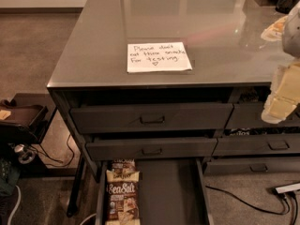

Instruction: Pick brown chip bag from bottom drawer and place on counter

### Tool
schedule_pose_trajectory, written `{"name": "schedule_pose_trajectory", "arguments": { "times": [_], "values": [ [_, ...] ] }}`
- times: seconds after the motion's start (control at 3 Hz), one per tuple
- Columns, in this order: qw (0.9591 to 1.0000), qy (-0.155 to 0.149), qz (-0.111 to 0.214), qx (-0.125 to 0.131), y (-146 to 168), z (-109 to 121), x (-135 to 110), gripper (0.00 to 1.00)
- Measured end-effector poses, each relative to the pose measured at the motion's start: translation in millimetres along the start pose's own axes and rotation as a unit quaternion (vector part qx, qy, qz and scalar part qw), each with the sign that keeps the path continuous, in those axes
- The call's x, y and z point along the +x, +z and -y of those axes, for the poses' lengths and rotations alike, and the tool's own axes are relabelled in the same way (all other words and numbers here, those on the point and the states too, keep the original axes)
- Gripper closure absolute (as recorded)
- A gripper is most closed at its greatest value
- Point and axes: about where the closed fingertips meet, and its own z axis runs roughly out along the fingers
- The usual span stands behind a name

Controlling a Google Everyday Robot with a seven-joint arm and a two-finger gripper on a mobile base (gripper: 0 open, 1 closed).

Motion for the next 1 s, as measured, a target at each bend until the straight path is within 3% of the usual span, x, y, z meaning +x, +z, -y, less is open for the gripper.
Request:
{"name": "schedule_pose_trajectory", "arguments": {
  "times": [0.67, 1.0],
  "values": [
    [0.9998, 0.009, 0.017, 0.006, 3.3, -4.2, -2.9, 0.00],
    [0.9968, 0.034, 0.072, 0.006, 18.6, -36.0, -19.5, 0.00]
  ]
}}
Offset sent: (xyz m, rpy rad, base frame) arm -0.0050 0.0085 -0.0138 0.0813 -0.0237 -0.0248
